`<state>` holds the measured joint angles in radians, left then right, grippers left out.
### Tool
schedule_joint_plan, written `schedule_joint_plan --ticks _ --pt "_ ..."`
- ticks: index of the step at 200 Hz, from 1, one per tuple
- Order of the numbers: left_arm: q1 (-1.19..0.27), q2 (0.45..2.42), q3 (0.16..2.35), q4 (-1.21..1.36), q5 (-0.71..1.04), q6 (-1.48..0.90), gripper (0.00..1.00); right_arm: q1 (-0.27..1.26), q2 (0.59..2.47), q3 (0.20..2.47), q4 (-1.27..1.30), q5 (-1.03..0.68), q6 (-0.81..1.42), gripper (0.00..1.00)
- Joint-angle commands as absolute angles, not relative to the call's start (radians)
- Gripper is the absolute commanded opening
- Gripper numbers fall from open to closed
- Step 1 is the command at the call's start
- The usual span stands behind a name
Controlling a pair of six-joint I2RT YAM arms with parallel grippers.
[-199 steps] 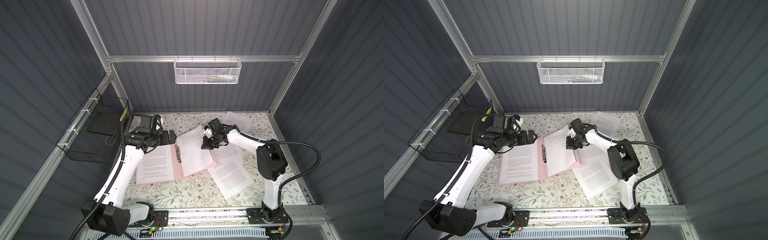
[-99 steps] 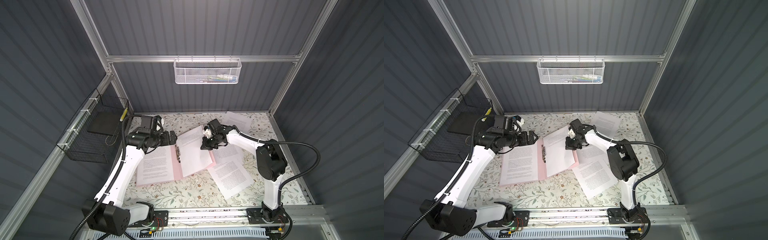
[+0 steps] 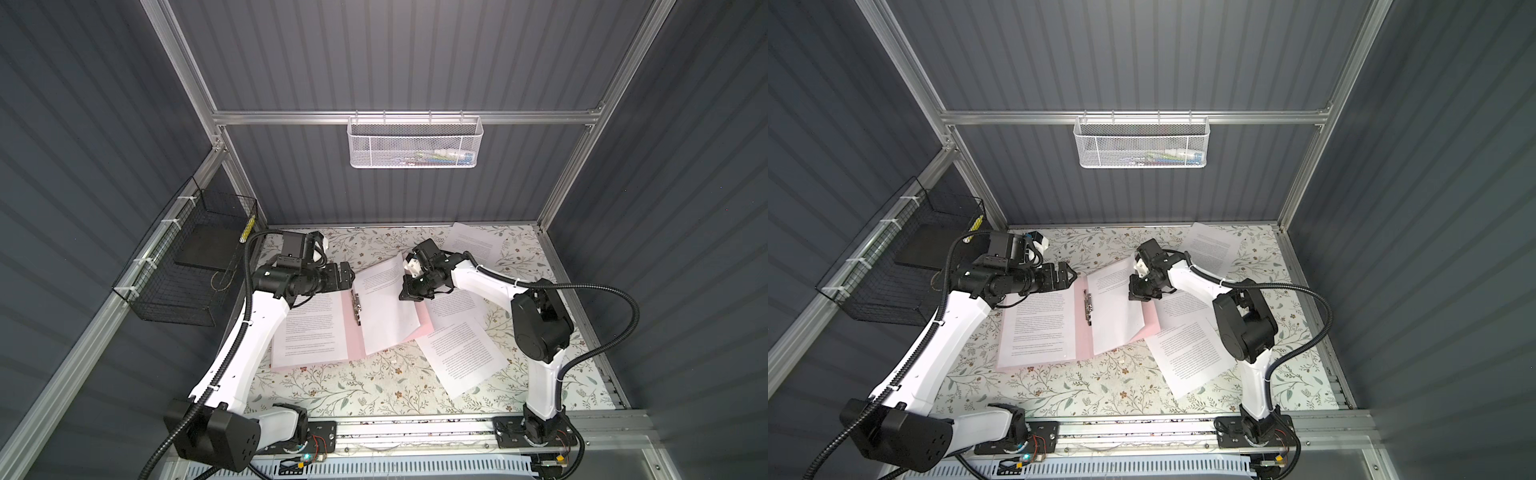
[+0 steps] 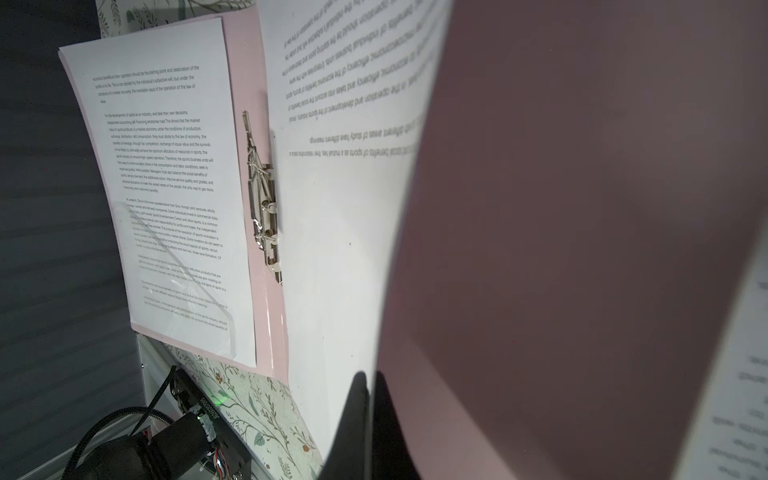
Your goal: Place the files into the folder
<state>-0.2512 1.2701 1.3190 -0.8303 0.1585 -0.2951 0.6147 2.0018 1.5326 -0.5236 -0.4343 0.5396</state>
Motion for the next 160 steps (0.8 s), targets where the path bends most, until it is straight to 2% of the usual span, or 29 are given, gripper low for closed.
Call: schedule_joint_plan --ticks 1,28,76,160 --pt "-0.255 1.261 1.304 -0.83 0.179 -0.291 1.0 0.622 2.002 1.534 -0.526 -0.451 0.545 0.0" --pt "-0.255 1.262 1.303 -0.828 0.183 -0.292 1.0 0.624 2.003 1.537 -0.527 -0.453 0.541 0.03" --pt "-0.255 1.259 1.301 -0.828 0.183 -0.292 1.0 0.623 2.007 1.544 -0.534 -0.448 0.538 0.16" --pt "-0.255 1.261 1.303 -0.825 0.196 -0.293 1.0 0.624 1.937 1.506 -0.558 -0.378 0.534 0.45"
